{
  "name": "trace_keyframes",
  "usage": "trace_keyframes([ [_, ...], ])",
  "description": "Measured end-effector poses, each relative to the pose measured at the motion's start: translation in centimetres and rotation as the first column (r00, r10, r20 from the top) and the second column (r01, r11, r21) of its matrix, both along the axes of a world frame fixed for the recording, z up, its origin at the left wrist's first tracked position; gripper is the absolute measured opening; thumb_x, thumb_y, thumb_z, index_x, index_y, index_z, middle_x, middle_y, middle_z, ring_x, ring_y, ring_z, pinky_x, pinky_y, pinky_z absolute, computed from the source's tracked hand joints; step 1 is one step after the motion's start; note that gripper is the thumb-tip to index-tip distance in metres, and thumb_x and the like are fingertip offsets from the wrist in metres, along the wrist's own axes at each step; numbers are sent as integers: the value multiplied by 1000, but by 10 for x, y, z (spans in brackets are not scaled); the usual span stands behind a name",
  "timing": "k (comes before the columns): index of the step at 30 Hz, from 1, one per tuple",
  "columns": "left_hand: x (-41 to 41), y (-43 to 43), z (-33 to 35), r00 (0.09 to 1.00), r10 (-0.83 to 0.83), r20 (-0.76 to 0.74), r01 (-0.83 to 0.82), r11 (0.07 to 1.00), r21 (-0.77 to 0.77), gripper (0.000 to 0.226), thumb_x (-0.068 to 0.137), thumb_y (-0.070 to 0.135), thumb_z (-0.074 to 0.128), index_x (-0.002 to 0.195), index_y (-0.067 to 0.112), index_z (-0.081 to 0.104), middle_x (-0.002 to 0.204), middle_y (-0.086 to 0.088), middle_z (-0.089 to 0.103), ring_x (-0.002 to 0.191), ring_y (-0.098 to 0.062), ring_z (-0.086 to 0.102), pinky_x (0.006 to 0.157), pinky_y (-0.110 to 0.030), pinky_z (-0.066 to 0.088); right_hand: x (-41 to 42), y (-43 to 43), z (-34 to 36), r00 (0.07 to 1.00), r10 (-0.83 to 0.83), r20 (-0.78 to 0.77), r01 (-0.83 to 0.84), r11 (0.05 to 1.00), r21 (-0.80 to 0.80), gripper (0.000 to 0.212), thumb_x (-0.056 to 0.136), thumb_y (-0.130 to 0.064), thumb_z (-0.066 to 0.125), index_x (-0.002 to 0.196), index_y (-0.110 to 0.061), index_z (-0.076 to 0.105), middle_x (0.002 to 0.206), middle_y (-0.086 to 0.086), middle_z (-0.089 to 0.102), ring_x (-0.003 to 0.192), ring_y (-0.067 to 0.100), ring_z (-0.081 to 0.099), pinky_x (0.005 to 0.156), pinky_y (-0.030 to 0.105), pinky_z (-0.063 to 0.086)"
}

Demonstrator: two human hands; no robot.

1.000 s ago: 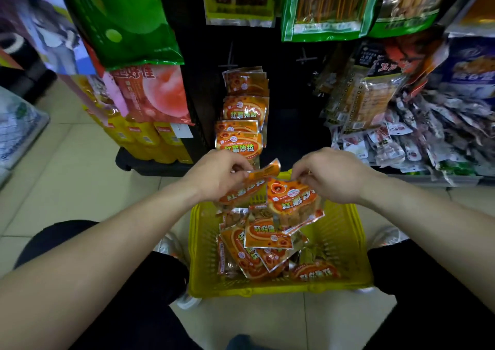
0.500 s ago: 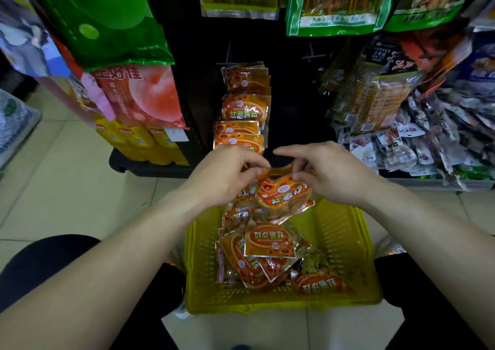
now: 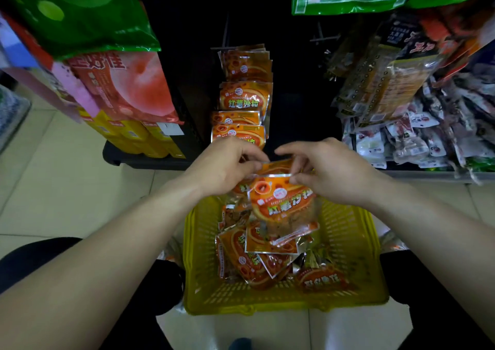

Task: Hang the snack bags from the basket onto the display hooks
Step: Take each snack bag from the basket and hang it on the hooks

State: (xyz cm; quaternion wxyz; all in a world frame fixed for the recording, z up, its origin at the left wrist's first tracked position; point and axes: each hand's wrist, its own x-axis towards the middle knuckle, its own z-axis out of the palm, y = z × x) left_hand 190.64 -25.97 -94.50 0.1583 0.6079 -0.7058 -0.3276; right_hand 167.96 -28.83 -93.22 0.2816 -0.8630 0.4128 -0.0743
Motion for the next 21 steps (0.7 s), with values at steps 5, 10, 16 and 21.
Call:
trace_keyframes([
  [5,-9,7,3,994,-57,-88,63,996,69,17,92,26,70,94,43,73,92,22,72,90,9,63,72,-7,45,-5,-4,-6,998,-46,-32,42,991,-123,26,81,-24,76,106,-28,72,82,-14,55,77,7,54,75,37,51],
  [10,-16,13,6,991,-71,-115,79,995,62,21,93,24,69,93,44,70,92,20,72,90,8,64,76,-11,49,-6,1,-8,996,-87,0,86,990,-112,9,80,-29,77,83,-29,67,90,-11,48,82,13,55,73,33,46],
  [16,-18,15,3,991,-72,-111,76,996,38,13,88,35,73,98,42,70,91,21,69,89,7,62,75,-19,50,-8,0,-5,991,-124,-48,115,981,-160,14,84,-38,70,80,-32,59,100,-11,47,86,17,56,71,35,46],
  [21,-14,12,-3,998,-1,65,4,999,-39,9,86,41,74,88,36,67,87,16,67,86,-5,62,77,-36,55,-10,-2,-7,986,-149,-73,133,973,-188,23,88,-52,63,77,-32,56,100,-10,51,85,12,53,65,32,41],
])
